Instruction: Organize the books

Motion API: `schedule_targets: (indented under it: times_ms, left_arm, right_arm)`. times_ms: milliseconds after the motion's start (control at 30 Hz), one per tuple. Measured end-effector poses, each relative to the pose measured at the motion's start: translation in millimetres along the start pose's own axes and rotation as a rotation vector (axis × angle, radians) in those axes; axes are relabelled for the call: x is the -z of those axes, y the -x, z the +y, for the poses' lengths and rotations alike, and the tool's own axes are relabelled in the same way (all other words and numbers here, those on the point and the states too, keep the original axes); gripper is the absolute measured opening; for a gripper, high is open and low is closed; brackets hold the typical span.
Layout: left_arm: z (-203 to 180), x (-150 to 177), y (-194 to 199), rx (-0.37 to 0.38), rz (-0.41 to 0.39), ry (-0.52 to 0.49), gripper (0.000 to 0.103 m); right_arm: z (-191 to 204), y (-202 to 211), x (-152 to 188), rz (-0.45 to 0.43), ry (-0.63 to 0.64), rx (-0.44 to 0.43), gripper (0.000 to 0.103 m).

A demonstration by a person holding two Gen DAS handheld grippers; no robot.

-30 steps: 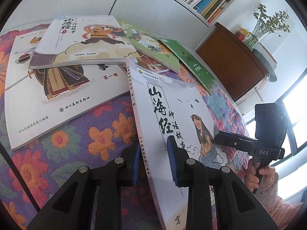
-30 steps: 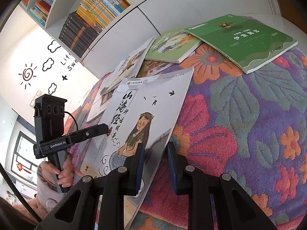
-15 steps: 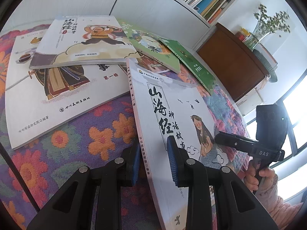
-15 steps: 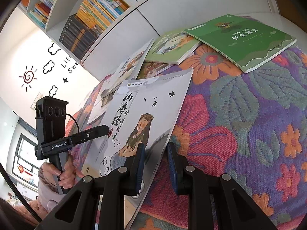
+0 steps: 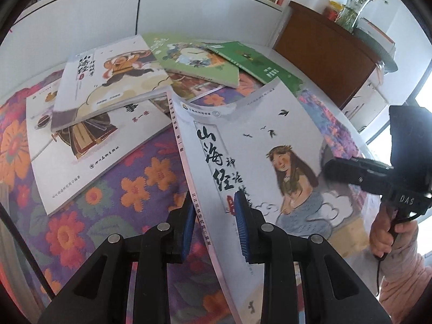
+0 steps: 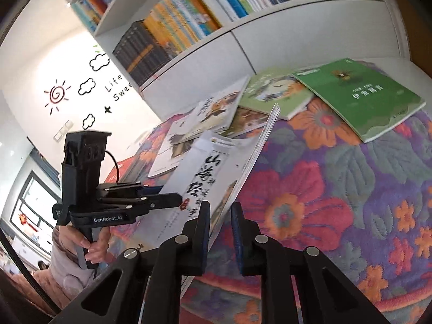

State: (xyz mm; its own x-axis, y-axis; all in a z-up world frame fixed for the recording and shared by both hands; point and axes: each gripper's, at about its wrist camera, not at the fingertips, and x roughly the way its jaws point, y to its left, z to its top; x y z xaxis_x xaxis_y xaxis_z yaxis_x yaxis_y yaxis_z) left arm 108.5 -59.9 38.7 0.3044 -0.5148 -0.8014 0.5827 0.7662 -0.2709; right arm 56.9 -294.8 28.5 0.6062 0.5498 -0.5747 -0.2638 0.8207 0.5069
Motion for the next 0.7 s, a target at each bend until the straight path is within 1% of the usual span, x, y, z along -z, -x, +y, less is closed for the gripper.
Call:
schedule_targets:
  times_ms: [67, 100, 167, 300, 533, 700]
  left_arm:
    - [-4.9, 0.1, 6.8, -0.002, -0.008, -0.013, 0.026]
    - [-6.7, -0.3, 9.8, -0.001, -0.011, -0.015, 0.026]
    - [-9.1, 0.3, 17.3, 0.011, -0.017, -0.016, 0.026]
    - [-8.7, -2.2, 33.2, 0.006, -0.030, -0.009, 0.026]
    - [-0.5, -8.7, 75.1, -0.009, -0.092, 0.011, 0.026]
    - [12.1, -9.9, 100.5, -0.020, -0.125, 0.040, 0.026]
  right_arm:
    - [3.0, 2.6, 1.3, -0.001, -0.007, -0.017, 0.016]
    - [4.3, 3.7, 0.9, -0.004, -0.006, -0.008, 0.016]
    - [8.7, 7.9, 0.1, -0.012, -0.007, -0.011, 0.016]
    - [19.1, 16.1, -3.8, -0.026, -0.014, -0.032, 0.016]
    - [52.4, 21.0, -21.0, -0.029, 0.027, -0.032, 0.016]
    - [76.8, 22.4, -35.6, -0.047, 0.037, -0.074, 0.016]
